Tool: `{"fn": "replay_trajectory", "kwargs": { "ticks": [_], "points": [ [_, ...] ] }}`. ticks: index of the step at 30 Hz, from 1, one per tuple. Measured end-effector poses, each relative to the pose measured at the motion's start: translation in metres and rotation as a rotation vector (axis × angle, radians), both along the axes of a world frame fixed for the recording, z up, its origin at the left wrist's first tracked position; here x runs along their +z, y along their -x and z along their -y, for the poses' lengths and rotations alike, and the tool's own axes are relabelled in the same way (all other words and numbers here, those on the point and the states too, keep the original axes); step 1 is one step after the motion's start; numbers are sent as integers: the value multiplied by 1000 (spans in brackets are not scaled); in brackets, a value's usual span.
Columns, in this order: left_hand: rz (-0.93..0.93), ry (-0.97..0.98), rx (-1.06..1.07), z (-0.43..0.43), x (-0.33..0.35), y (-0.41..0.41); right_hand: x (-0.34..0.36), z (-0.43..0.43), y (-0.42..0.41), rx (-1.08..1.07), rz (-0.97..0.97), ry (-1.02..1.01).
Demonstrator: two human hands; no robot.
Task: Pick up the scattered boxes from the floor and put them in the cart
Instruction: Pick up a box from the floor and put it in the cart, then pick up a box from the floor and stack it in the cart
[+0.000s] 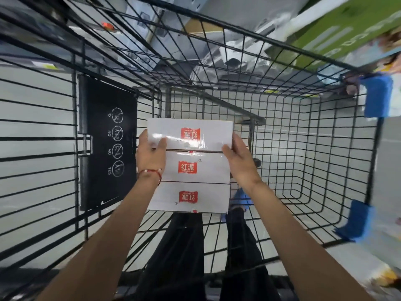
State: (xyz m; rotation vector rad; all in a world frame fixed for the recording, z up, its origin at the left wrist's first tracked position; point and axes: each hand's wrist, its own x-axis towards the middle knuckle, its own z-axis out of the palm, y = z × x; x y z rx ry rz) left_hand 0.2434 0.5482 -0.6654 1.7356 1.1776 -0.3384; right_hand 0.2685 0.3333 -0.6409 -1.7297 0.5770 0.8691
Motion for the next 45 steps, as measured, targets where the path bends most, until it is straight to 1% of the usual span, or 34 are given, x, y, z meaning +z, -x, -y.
{"fn": "replay_trajectory", "kwargs": {
  "ticks": [3, 5, 9, 12, 16, 20, 24, 30, 37, 40, 45],
  "points": [
    [-28, -41, 2, 10, 25, 8, 36, 9, 17, -108, 10, 2],
    [3, -46, -12, 21, 44, 15, 56, 19, 31, -169, 32, 17],
    [96, 28, -52, 47, 81, 34, 89, 41, 60, -309, 85, -2],
    [164, 78, -81, 69, 112, 48, 112, 61, 80, -397, 162, -28],
    [264, 135, -206, 100, 154, 70, 149, 95, 109, -488, 280, -74],
    [359, 152, -317, 132, 191, 94, 175, 125, 141, -618, 344, -111],
    [418, 228, -416, 181, 226, 123, 204, 162, 186, -747, 382, -136],
    [451, 265, -596, 260, 256, 155, 222, 217, 251, -916, 441, -173],
    [429, 392, -859, 371, 272, 190, 235, 280, 313, -1063, 476, -111],
    [411, 448, -966, 418, 276, 198, 240, 313, 337, -1169, 485, -86],
    [404, 484, -1128, 494, 279, 200, 241, 371, 363, -1370, 479, -71]
  ]
}}
